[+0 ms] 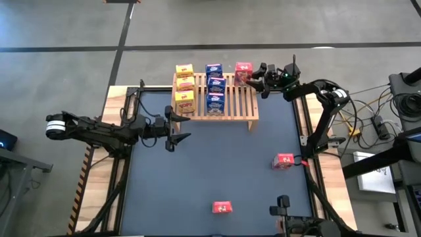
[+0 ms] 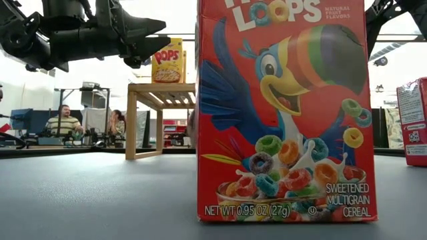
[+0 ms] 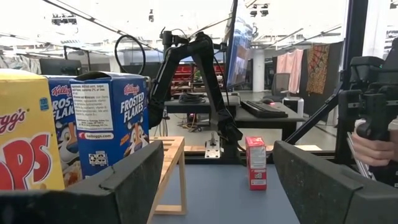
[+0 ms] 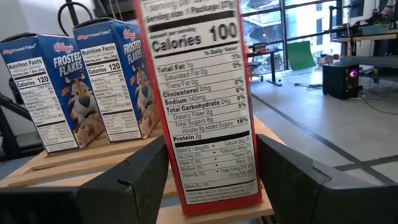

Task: Stack cereal on shelf
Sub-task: Put the bottom left red cereal box on the shelf, then put the bottom red cereal box aligned with the other red cereal box on the shelf

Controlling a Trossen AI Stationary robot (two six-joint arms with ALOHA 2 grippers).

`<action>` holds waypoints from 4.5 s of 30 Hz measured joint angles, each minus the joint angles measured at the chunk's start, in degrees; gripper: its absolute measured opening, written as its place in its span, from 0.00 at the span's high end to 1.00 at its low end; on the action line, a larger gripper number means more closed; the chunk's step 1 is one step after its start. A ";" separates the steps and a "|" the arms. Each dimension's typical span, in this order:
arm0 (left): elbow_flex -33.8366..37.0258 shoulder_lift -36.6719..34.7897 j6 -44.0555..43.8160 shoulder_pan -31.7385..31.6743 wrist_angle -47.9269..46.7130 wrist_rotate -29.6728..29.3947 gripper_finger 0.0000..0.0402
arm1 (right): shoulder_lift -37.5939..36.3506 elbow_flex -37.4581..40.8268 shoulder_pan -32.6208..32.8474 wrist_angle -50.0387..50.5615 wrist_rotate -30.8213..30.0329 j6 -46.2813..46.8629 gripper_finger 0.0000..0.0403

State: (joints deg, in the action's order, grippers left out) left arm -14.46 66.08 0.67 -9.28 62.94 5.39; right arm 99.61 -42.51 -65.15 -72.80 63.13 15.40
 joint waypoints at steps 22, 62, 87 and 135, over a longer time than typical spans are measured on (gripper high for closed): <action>0.00 -0.02 -0.14 0.00 -1.09 -0.02 0.29 | -1.72 -0.15 -0.91 0.57 0.51 2.46 0.40; -1.28 0.69 -1.24 0.12 -0.94 0.07 0.29 | -45.52 21.12 12.27 37.84 -11.64 -12.10 0.44; -27.00 9.31 4.55 29.39 -38.54 -16.70 0.39 | -56.64 29.93 60.99 38.08 -46.29 -11.34 0.44; -43.95 32.41 -14.09 43.12 -47.54 -17.82 0.34 | -47.69 24.90 70.52 38.20 -57.25 -15.35 0.44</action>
State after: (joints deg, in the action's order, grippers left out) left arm -58.41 98.49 -13.43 33.84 15.39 -12.43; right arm 51.92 -17.61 5.37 -34.60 5.88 0.06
